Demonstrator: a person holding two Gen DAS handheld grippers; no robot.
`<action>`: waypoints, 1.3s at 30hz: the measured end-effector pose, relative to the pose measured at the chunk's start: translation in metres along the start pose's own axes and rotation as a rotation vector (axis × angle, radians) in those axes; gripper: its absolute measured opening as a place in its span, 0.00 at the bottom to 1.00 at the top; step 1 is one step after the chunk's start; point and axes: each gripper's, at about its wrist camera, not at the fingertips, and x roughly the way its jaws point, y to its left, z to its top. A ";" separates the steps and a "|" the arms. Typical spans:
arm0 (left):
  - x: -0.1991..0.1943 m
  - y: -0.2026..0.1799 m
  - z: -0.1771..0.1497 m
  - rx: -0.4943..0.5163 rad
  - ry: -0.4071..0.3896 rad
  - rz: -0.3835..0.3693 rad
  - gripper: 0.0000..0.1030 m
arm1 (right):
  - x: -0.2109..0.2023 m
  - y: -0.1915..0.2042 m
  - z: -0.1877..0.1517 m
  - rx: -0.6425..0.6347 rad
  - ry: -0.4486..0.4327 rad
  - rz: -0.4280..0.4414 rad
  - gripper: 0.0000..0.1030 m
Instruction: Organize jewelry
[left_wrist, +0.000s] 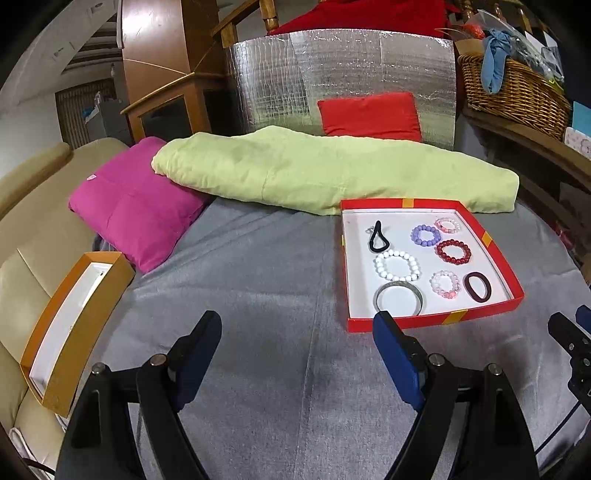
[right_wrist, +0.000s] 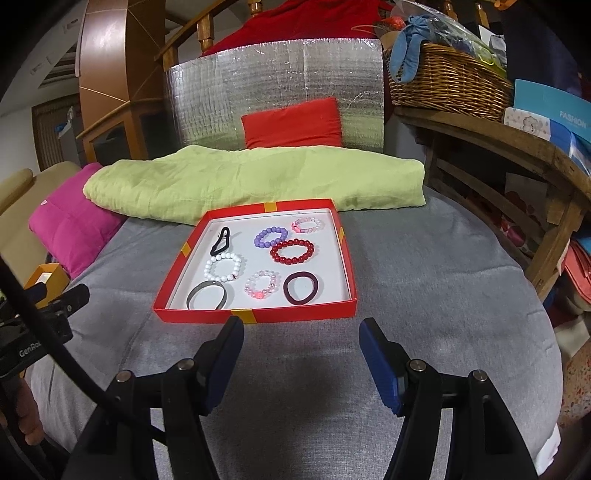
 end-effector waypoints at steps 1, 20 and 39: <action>0.000 0.000 0.000 -0.001 0.003 -0.001 0.82 | 0.001 0.000 0.000 -0.001 0.004 -0.001 0.67; 0.000 0.002 -0.002 -0.004 0.007 -0.016 0.82 | 0.007 0.008 -0.003 -0.022 0.020 -0.006 0.67; -0.002 0.004 -0.002 -0.001 0.004 -0.029 0.82 | 0.008 0.012 -0.005 -0.041 0.018 -0.009 0.67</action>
